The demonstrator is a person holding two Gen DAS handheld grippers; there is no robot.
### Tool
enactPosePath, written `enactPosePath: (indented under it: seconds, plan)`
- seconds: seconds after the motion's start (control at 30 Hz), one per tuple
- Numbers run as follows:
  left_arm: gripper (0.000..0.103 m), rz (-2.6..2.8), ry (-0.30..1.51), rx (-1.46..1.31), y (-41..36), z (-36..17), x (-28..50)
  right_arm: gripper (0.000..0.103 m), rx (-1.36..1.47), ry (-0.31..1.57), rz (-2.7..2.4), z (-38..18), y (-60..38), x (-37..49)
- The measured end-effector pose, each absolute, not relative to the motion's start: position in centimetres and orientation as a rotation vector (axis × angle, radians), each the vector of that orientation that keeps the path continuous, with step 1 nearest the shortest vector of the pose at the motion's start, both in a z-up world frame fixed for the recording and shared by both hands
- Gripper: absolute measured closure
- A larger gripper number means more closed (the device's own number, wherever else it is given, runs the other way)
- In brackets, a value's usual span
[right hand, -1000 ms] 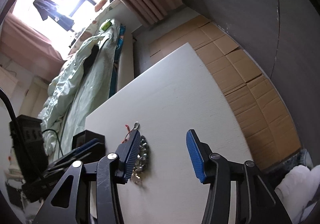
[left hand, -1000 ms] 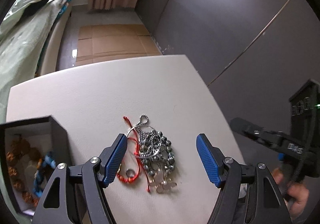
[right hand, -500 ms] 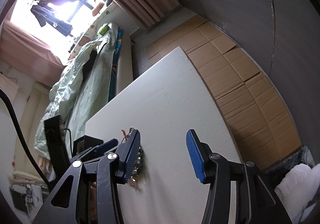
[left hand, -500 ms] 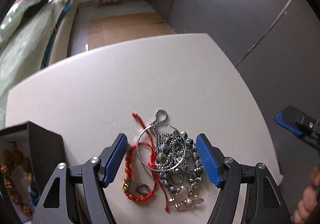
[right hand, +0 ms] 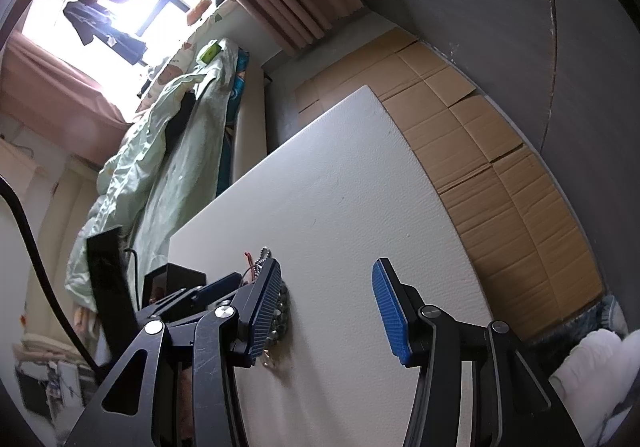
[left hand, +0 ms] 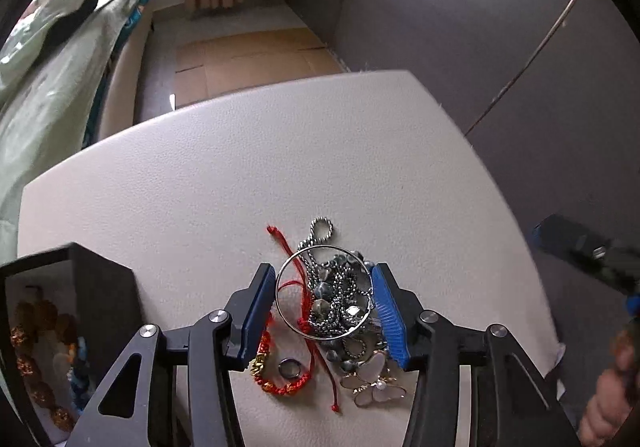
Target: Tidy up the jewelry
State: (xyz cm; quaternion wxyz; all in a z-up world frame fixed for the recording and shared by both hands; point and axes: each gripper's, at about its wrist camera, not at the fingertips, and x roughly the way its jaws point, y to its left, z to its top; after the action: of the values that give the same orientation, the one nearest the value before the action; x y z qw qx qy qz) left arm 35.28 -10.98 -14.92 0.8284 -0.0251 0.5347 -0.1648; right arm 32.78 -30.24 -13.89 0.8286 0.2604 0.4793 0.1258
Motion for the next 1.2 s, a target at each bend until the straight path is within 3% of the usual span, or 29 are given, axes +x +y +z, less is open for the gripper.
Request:
enactPosePath:
  seconds: [0.27,0.4,0.77,1.2]
  plan:
    - [0.051,-0.377,1.088,-0.128,-9.4,-12.3,34.7,0.053,0.508,1.05,0.282,-14.5,-28.8,33.2]
    - [0.051,-0.376,1.063,-0.158,-8.3,-11.3,34.2,0.061,0.476,1.071,0.301,-14.9,-27.4,33.3]
    - [0.051,-0.336,1.008,-0.215,-4.6,-9.2,32.7,0.063,0.368,1.115,0.307,-15.8,-23.2,33.9]
    - [0.051,-0.26,0.955,-0.249,0.2,-7.5,31.2,0.075,0.287,1.144,0.348,-16.6,-21.0,34.8]
